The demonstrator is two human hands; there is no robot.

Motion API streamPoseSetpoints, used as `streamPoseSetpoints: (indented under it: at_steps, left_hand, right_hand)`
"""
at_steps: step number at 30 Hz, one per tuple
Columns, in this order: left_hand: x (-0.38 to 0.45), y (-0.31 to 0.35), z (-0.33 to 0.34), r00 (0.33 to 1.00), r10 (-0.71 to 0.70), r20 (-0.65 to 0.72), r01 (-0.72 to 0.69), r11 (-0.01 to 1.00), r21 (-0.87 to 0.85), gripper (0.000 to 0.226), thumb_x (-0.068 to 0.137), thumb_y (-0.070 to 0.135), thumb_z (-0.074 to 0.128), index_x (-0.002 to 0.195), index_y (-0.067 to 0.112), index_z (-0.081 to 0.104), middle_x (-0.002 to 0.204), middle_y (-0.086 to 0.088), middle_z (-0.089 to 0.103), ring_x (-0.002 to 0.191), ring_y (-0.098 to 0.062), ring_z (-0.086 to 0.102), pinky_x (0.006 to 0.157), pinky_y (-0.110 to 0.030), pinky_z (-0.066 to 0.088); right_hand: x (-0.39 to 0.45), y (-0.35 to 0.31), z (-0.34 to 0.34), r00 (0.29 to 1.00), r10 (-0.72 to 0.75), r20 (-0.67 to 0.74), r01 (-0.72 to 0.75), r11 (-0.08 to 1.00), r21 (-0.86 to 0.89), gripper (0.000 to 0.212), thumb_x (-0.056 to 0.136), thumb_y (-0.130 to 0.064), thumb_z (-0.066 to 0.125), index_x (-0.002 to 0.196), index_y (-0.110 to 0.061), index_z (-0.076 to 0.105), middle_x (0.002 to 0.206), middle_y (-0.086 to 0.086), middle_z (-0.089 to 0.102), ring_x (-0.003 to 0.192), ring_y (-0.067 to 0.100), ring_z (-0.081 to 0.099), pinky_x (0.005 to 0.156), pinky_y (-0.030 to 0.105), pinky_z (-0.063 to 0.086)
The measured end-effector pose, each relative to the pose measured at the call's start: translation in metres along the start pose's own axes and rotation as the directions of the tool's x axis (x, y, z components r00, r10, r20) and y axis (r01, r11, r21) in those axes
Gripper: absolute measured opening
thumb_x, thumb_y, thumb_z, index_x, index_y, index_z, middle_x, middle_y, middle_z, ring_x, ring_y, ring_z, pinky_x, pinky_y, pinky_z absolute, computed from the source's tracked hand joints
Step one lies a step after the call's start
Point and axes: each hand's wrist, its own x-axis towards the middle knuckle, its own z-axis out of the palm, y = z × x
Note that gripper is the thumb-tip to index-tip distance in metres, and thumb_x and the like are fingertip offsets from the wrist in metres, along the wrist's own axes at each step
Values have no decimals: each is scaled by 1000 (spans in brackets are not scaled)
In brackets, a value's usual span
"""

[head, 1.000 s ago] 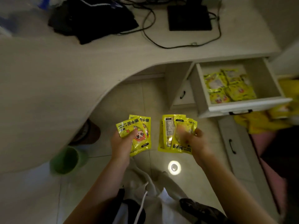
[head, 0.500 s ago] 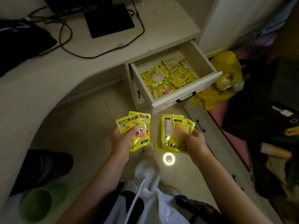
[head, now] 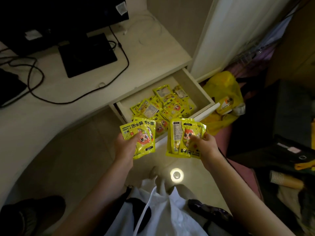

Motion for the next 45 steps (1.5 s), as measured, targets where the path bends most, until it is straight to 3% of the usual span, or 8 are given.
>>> streamPoseSetpoints:
  at_steps: [10,14,20,23,26,32,37,45]
  left_hand:
    - [37,21,73,997,-58,-57,56,998,-37,32,74,13,80,103,13,67,95,-5,73,80,-19,71,61,-28,53]
    - [48,25,111,988,-72,-135,64,996,-60,31,72,15,81,100,15,67,96,-7,73,84,-23,71,69,-35,57]
    - [52,24,165,948,-168,-271,153,985,-74,78,54,49,84,122,23,58,115,-2,67,103,-24,65,89,-44,53]
    - [52,25,183,934,-201,-294,160,974,-158,67,63,37,86,122,21,59,110,-1,69,99,-22,66,84,-38,53]
    - [60,18,188,915,-245,-321,199,965,-169,90,47,53,89,127,28,56,114,-2,68,101,-24,66,88,-48,54]
    - [80,9,181,879,-310,-362,260,949,-180,33,73,17,81,103,17,68,97,-5,72,90,-22,68,84,-41,55]
    - [108,-2,169,842,-368,-395,318,929,-187,35,71,16,82,104,14,68,99,-7,71,90,-24,66,81,-37,54]
    - [143,-19,166,879,-282,-383,307,952,5,40,76,15,78,114,9,65,106,-8,69,96,-22,66,81,-29,49]
  right_hand:
    - [85,-65,-13,998,45,51,-44,999,-28,20,90,-9,60,108,-13,54,103,11,67,89,30,67,85,49,55]
    - [124,-101,-20,989,52,139,-40,995,-89,19,92,-7,57,104,-19,48,91,3,63,79,21,64,78,43,54]
    - [174,-151,-26,972,44,232,30,952,-306,40,93,-13,57,131,-9,46,110,9,62,104,31,63,88,47,54]
    - [196,-165,-25,959,73,273,35,929,-369,34,94,-15,56,127,-11,48,110,9,61,100,26,61,82,39,51]
    - [214,-168,-18,956,111,271,14,906,-422,31,93,-17,57,123,-10,52,113,8,63,98,23,62,80,38,51]
    - [242,-158,10,943,185,277,-17,857,-514,14,91,-20,60,104,-16,58,108,8,65,102,26,63,84,43,54]
    - [256,-144,49,925,221,310,11,797,-604,29,92,-11,56,122,-8,55,111,5,62,103,22,57,88,36,47]
    - [271,-119,95,885,266,382,101,692,-715,45,92,-5,55,135,-6,40,132,11,53,123,26,52,96,30,44]
